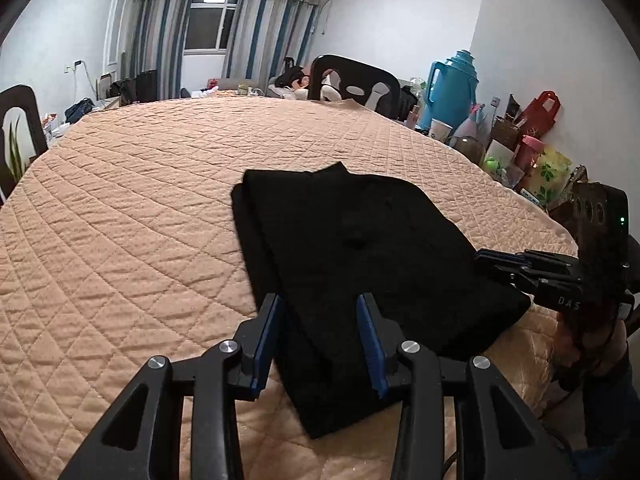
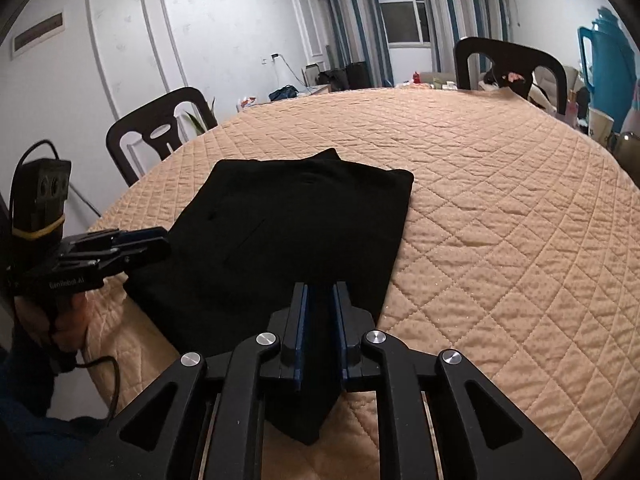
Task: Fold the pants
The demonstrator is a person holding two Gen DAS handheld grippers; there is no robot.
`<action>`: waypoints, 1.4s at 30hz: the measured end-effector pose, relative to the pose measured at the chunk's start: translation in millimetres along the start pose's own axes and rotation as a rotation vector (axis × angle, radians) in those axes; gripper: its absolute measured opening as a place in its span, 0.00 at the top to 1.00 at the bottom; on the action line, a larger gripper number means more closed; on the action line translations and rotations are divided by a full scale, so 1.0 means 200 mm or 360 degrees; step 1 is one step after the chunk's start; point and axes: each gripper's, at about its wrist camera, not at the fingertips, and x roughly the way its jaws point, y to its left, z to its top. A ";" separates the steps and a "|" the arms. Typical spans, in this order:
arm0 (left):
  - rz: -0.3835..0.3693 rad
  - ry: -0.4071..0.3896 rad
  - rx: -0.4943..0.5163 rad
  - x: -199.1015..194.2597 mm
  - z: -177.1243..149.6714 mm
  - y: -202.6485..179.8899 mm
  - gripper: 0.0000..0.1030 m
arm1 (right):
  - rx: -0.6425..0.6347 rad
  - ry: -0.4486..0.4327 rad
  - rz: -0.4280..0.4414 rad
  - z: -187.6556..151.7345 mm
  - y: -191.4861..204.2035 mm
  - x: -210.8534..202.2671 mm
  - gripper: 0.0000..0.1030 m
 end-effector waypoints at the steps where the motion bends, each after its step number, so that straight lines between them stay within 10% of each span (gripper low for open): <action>1: 0.0012 -0.0008 -0.0013 -0.01 0.01 0.01 0.59 | 0.0006 0.0002 0.0000 0.00 0.00 0.00 0.88; 42: 0.0116 -0.0032 -0.0061 -0.02 -0.05 0.00 0.58 | -0.0004 -0.0015 -0.0003 -0.05 0.03 -0.08 0.75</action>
